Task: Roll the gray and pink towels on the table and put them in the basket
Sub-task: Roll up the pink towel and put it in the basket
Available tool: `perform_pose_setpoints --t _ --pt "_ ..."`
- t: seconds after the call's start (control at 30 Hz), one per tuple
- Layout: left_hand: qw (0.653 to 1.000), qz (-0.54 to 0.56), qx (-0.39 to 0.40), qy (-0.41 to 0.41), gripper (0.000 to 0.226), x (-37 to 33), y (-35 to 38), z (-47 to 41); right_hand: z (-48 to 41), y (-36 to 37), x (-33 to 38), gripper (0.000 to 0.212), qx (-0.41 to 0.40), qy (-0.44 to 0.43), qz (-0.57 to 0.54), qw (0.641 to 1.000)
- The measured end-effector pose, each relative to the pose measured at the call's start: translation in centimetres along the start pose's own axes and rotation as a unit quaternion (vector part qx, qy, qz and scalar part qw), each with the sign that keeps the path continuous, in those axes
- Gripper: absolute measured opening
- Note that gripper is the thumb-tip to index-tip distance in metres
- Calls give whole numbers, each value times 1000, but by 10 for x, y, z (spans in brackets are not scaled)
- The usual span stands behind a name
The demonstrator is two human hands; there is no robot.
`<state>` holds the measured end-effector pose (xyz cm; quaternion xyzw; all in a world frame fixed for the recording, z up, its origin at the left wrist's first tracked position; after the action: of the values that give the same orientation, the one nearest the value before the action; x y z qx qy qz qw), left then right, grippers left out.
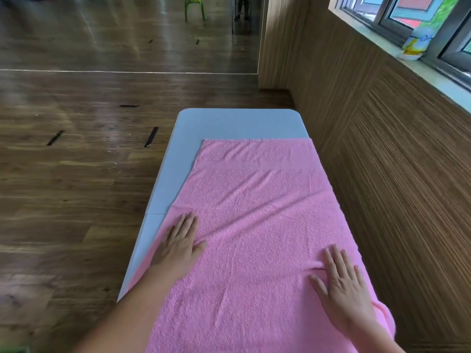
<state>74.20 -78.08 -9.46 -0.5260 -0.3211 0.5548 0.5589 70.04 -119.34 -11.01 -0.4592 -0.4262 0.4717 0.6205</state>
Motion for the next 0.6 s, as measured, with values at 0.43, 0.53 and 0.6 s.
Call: perform_pose_setpoints --t 0.43,0.53,0.6 --pt "995 -29 -52 -77 87 61 -3 39 2 2 60 83 -16 -51 24 998" --pt "995 -50 4 -87 85 58 -11 34 1 -4 62 82 24 -49 43 998" --pt "993 -67 33 -89 84 51 -18 35 -3 -10 64 84 59 -54 49 996"
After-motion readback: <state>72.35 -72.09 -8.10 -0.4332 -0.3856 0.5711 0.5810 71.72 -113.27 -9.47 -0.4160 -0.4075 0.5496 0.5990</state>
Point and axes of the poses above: each hand's wrist, its own z-axis away from the middle knuckle, its own y-axis out of the palm, x = y × z, the point moved 6 cm from there along -z, towards the middle knuckle, and after that the axes turned 10 degrees about y, right-handed, at the moved point
